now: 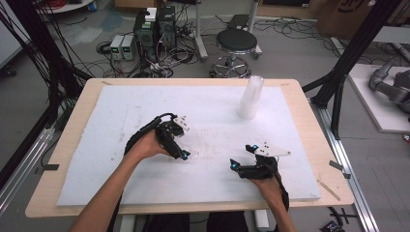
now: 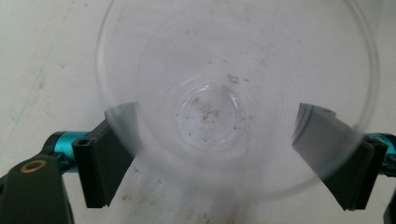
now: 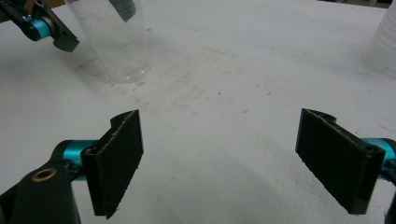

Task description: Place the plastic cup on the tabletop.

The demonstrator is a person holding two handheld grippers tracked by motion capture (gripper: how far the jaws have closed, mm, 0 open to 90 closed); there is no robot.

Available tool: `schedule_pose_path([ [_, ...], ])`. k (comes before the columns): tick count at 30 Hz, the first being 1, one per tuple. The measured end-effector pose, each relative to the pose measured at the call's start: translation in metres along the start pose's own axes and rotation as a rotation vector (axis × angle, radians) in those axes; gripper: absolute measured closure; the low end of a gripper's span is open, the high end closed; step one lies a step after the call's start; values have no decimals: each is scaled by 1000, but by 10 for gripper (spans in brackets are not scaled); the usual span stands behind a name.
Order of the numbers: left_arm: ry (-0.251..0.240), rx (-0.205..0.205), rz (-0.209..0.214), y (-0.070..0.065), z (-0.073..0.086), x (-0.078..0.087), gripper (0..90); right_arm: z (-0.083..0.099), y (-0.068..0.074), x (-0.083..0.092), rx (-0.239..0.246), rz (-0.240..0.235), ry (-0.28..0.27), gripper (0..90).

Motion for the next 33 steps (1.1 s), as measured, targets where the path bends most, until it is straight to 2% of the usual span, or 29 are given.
schedule_pose_path([
  [4,-97,50,-28,-1,21,18,133,0,0,0,7,4,-6,151],
  [7,-203,94,-68,-4,36,33,130,0,0,1,8,7,-11,151],
  [8,-222,105,-75,-5,40,37,129,0,0,1,2,6,-12,151],
  [14,-411,167,-148,-18,73,64,116,0,0,3,-3,17,-25,151],
  [17,-484,214,-192,-23,89,70,116,-1,-1,3,2,23,-35,151],
  [20,-550,253,-258,-30,102,75,116,-1,-1,5,5,30,-47,151],
  [23,-578,256,-331,-34,110,79,116,-1,-1,5,4,32,-61,151],
  [26,-613,266,-387,-35,117,80,116,-2,-1,7,-3,34,-68,151],
  [28,-613,272,-419,-34,122,79,116,-2,-1,7,-1,34,-73,151],
  [30,-605,266,-427,-33,125,78,116,-2,-1,7,-2,33,-73,151],
  [33,-625,292,-417,-33,130,75,116,-2,0,8,2,33,-78,151],
])
Point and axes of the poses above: each handheld gripper's, and its own axes: x roughly backward along the jaws, z roughly out of its underside, y roughly to its left, the point moved 7 cm from there along -x, roughly forward along the jaws
